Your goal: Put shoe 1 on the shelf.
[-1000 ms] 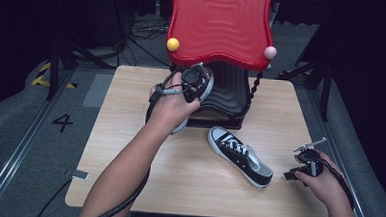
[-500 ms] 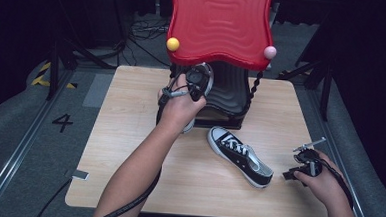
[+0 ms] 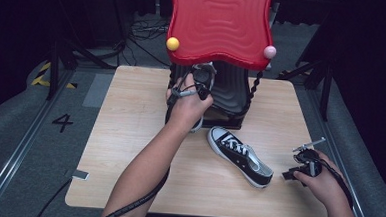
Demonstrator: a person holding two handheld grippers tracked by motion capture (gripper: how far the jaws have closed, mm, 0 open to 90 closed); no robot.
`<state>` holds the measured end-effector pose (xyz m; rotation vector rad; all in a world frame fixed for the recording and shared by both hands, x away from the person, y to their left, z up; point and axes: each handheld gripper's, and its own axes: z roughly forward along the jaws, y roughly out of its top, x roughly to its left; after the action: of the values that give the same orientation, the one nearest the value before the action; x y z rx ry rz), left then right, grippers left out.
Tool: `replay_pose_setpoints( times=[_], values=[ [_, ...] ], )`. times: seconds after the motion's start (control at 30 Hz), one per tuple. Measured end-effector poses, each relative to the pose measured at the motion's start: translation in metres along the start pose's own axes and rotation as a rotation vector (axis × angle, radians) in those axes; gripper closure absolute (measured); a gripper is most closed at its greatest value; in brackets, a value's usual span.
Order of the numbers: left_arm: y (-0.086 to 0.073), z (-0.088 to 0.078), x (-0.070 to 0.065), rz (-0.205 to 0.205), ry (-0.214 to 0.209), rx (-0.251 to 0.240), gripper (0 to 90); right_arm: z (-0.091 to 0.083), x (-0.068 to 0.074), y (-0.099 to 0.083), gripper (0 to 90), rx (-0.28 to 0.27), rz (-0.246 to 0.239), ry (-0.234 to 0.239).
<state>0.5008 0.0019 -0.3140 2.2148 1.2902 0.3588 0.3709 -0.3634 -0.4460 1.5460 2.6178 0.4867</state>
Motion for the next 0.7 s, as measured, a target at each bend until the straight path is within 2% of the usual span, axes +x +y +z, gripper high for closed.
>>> replay_pose_setpoints(
  times=[0.03,0.1,0.2,0.3,0.33,0.6,0.67,0.7],
  values=[
    [0.001,0.002,0.0,0.017,0.0,-0.01,85.3,0.0,0.0,0.0,61.1,-0.002,0.002,0.0],
    [0.002,0.003,-0.001,0.003,0.016,-0.011,85.3,0.0,-0.001,0.0,60.7,-0.004,0.001,0.002],
    [0.004,0.005,-0.001,-0.002,0.018,-0.025,85.3,0.0,-0.001,-0.001,60.6,-0.006,-0.001,0.003],
    [0.01,0.009,-0.001,0.019,0.054,-0.034,85.2,0.0,-0.002,-0.001,60.5,-0.006,0.001,0.006],
    [0.011,0.01,0.0,0.015,0.063,-0.021,85.2,0.0,-0.002,-0.001,60.4,-0.006,0.0,0.006],
    [0.011,0.015,0.003,0.014,0.014,-0.014,81.0,0.0,-0.003,-0.001,59.4,-0.009,0.002,0.006],
    [0.01,0.014,0.002,-0.004,-0.024,-0.012,73.7,0.0,-0.003,-0.001,59.2,-0.008,-0.002,0.004],
    [0.01,0.013,0.0,-0.011,-0.047,-0.014,65.2,0.0,-0.003,-0.001,59.2,-0.008,-0.002,0.005]
  ],
)
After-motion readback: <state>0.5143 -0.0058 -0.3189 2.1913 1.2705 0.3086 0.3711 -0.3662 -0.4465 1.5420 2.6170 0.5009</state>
